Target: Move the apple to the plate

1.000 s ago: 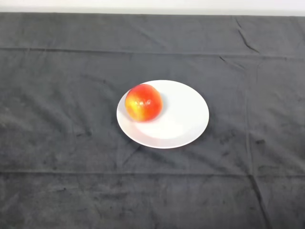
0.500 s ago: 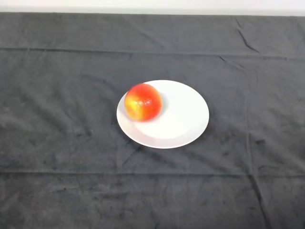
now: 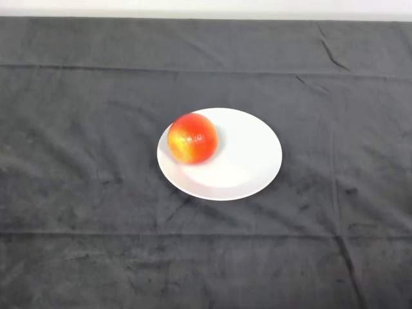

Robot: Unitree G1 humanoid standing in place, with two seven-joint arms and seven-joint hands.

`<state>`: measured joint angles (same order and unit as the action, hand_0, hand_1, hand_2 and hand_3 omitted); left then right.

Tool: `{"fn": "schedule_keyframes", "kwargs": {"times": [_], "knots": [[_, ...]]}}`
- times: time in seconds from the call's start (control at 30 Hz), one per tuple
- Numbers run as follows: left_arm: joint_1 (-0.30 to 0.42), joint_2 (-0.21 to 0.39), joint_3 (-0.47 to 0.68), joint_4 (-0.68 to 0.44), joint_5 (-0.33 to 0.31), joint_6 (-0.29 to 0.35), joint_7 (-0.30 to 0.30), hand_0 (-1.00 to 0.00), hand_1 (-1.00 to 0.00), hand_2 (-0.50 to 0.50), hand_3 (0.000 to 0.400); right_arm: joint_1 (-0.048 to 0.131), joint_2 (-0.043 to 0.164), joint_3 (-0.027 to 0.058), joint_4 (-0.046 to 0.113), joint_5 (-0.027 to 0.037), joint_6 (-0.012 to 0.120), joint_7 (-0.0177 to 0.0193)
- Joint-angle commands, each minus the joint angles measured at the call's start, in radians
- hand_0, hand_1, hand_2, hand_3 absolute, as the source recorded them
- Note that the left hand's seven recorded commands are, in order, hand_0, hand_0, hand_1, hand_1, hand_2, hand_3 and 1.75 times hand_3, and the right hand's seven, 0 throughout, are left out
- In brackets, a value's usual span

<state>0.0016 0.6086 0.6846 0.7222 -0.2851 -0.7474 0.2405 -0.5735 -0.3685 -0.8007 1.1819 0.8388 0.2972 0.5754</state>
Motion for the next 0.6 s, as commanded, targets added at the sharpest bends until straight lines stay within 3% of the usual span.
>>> {"fn": "schedule_keyframes", "kwargs": {"times": [0.03, 0.6], "knots": [[-0.033, 0.03, 0.041, 0.031, 0.005, -0.023, -0.008, 0.0, 0.0, 0.0, 0.0, -0.009, -0.02, -0.0145, 0.019, -0.0038, -0.004, -0.0026], [-0.018, 0.014, 0.047, -0.02, 0.014, -0.008, 0.003, 0.0, 0.0, 0.0, 0.0, -0.009, -0.02, -0.0148, 0.02, -0.004, -0.004, -0.0022]]}}
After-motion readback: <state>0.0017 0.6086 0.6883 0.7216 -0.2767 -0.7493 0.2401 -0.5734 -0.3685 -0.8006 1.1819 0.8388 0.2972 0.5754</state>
